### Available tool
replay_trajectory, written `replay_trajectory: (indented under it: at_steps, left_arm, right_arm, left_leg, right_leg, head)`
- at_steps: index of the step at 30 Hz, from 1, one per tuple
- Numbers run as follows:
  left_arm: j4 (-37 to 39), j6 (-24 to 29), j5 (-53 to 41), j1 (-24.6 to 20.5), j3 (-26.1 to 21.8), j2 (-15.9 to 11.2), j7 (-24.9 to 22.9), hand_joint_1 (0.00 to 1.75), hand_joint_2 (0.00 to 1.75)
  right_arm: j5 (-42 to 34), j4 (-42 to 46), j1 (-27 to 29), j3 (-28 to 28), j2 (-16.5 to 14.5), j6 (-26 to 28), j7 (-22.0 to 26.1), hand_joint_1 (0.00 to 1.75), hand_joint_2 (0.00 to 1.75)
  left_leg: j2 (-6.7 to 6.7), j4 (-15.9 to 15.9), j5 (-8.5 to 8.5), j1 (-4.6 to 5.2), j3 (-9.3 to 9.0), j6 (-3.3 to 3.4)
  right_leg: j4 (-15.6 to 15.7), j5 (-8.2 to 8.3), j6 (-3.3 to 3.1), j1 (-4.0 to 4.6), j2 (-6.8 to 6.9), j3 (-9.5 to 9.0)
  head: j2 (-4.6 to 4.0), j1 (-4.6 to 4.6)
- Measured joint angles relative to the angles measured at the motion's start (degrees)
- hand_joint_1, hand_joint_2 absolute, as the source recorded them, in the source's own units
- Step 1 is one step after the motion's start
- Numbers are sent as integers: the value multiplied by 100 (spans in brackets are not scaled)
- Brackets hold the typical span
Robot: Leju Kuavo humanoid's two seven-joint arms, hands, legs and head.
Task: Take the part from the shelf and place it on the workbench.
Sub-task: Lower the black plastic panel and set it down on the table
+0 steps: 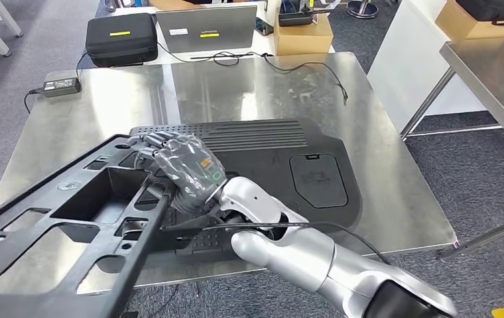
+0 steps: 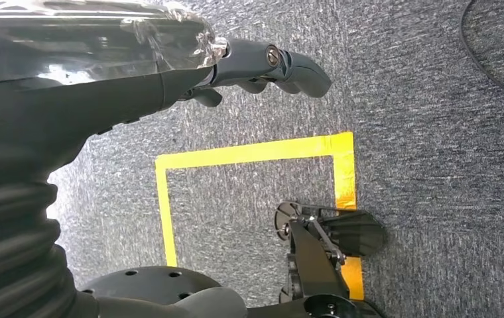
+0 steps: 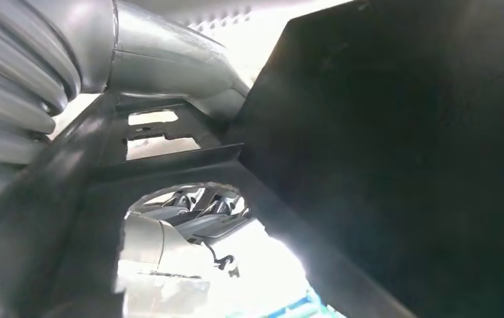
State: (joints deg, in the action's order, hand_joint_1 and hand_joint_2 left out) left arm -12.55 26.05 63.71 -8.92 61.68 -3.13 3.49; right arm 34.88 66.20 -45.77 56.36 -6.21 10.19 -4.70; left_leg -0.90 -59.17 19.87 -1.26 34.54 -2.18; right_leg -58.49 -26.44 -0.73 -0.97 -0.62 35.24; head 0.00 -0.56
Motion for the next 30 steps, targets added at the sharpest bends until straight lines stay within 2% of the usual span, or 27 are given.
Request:
replay_trajectory:
  at_steps: [8,13,21,30]
  left_arm:
    - [0,14,-78,-134,0,24,-69,0,175]
    - [0,96,-150,-166,0,74,-44,0,175]
    - [0,284,-384,-180,0,166,155,0,175]
    - [0,346,-554,-170,4,225,261,0,175]
  right_arm:
    - [732,-1195,-659,147,-423,-224,-311,175,175]
    - [894,-2138,-1062,255,-648,-218,-568,175,175]
    - [869,-3211,-1340,334,-741,-355,-1086,175,175]
    - [800,-3862,-1455,337,-739,-294,-1656,175,175]
  left_leg:
    - [1,21,-16,-19,-13,-24]
    - [0,34,-27,-25,-18,-39]
    - [0,35,-28,-24,-19,-41]
    - [1,35,-26,-23,-21,-43]
  right_leg:
    - [-25,-8,16,18,5,12]
    - [-30,-8,15,24,6,18]
    - [-31,-8,14,23,5,21]
    - [-30,-9,13,22,5,22]
  head:
    - [0,30]
    - [0,39]
    - [0,33]
    - [0,28]
